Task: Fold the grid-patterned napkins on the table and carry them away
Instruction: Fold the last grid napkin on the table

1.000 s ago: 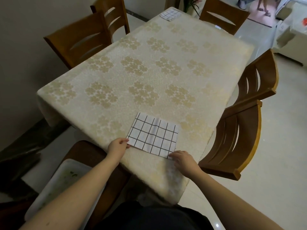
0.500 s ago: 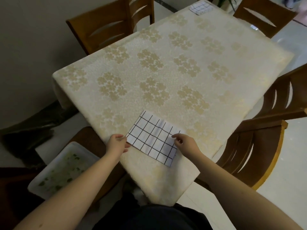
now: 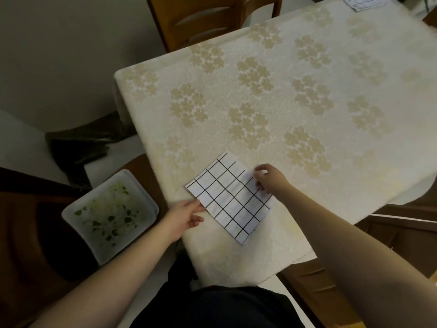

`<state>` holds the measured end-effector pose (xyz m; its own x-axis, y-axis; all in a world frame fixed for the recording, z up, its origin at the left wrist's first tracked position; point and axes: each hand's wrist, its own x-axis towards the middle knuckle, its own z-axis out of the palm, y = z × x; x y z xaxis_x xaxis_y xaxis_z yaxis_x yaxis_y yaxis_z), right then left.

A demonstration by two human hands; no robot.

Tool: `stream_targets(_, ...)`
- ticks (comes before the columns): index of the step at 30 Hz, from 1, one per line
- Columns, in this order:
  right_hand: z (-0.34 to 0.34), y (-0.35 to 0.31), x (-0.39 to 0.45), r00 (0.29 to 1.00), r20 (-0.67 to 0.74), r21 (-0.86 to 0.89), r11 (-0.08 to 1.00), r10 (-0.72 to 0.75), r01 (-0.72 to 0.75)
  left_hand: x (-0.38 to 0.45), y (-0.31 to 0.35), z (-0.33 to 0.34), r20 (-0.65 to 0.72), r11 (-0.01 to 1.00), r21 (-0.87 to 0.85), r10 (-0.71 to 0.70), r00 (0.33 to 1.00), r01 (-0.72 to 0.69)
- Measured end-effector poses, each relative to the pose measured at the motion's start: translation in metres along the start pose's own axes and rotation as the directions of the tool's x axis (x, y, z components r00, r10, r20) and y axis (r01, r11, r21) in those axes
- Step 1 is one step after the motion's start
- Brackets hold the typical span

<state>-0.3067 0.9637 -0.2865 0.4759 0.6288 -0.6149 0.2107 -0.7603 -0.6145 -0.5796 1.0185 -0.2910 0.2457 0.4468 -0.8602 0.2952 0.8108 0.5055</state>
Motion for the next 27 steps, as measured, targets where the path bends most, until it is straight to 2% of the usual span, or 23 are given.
stream_targets(3,0.0,-0.005,0.007,0.998,0.057,-0.041,0.999,0.003,-0.001,-0.006,-0.014,0.011,0.065,0.998,0.061,-0.025,0.998,0.021)
stream_targets(8,-0.002,-0.009,0.009,0.994,0.11,-0.056,0.998,0.005,0.001,-0.003,-0.025,0.027,-0.031,0.998,0.069,0.011,0.999,-0.009)
stream_targets(11,-0.007,-0.007,0.007,0.993,0.12,0.015,1.0,0.018,-0.02,-0.001,-0.017,0.027,-0.099,0.999,0.053,0.017,0.995,-0.012)
stream_targets(15,-0.017,-0.009,0.0,0.992,0.127,0.159,0.987,0.019,-0.039,-0.007,0.011,0.025,-0.113,0.997,0.023,0.07,0.991,-0.068)
stream_targets(22,-0.045,-0.031,-0.025,0.996,0.068,0.469,0.883,-0.052,0.014,-0.02,0.087,0.037,-0.179,0.955,0.072,0.297,0.938,-0.289)
stream_targets(27,-0.062,-0.036,-0.046,0.993,-0.023,0.589,0.801,-0.114,0.106,-0.024,0.117,0.052,-0.15,0.837,0.204,0.539,0.829,-0.507)
